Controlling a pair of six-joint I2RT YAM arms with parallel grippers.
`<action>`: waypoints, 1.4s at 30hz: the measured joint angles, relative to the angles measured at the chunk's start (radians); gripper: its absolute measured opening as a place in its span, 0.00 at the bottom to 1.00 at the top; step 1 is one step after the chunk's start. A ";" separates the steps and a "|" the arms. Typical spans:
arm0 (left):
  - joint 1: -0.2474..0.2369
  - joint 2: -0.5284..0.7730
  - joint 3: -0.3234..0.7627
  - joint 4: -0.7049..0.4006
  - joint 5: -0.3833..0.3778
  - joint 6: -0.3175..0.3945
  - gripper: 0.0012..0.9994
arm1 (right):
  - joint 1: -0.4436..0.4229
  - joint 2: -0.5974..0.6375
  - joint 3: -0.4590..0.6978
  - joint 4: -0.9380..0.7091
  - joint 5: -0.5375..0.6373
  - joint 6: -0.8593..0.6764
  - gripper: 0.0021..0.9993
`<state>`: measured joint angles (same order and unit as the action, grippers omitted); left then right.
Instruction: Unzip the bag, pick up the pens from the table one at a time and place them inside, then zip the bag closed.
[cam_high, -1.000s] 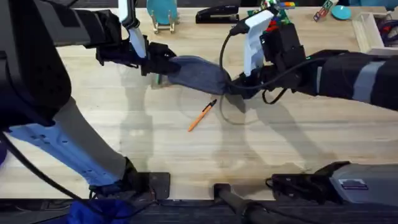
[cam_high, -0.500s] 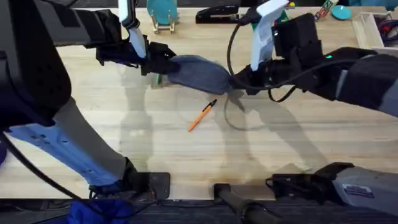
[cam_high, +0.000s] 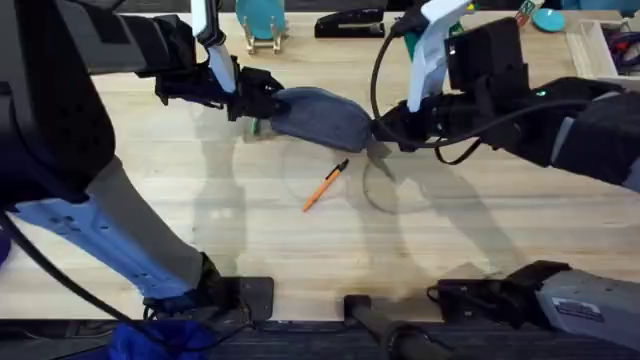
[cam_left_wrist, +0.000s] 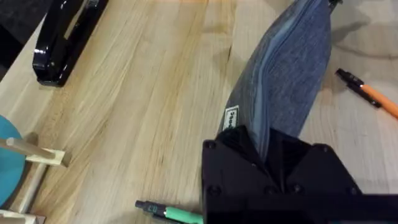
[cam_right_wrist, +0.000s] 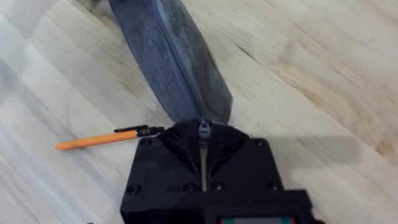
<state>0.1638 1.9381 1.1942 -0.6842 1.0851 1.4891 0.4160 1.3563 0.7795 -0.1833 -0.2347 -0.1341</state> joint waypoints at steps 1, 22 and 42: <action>0.000 0.000 0.000 0.000 0.000 0.000 0.04 | 0.000 0.000 0.000 0.000 0.003 0.000 0.03; 0.000 0.000 0.000 0.007 -0.001 0.000 0.04 | 0.000 -0.002 -0.006 0.090 0.018 -0.050 0.03; 0.009 0.000 0.000 0.016 -0.005 0.000 0.04 | 0.038 -0.002 -0.013 0.252 0.055 -0.095 0.03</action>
<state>0.1727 1.9381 1.1942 -0.6685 1.0801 1.4891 0.4537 1.3548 0.7666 0.0686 -0.1794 -0.2295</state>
